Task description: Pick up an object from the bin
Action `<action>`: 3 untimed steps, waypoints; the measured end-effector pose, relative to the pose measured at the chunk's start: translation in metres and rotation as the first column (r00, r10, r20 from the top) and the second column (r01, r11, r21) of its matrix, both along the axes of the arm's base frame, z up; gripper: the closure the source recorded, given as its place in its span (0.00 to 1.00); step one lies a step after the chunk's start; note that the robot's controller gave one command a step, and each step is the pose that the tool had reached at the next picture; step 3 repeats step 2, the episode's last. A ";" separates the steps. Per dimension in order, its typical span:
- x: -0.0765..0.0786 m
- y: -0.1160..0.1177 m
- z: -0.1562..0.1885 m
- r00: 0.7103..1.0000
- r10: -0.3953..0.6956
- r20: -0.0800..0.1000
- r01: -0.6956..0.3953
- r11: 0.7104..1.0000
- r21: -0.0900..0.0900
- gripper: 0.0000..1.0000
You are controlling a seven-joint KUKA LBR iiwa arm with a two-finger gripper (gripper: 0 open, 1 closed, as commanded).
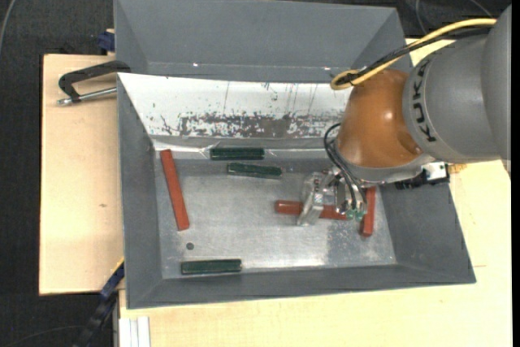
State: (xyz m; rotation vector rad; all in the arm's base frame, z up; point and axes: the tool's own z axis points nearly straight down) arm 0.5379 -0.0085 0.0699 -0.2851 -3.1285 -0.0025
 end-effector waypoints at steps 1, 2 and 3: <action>0.003 0.001 0.050 1.000 0.001 0.011 -0.001 1.000 0.000 1.00; 0.005 0.001 0.099 1.000 0.002 0.011 -0.002 1.000 0.000 1.00; 0.005 0.001 0.099 1.000 0.002 0.011 -0.002 1.000 0.000 1.00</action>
Offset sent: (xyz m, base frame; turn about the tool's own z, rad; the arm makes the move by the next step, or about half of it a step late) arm 0.0002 -0.0001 0.0466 0.0000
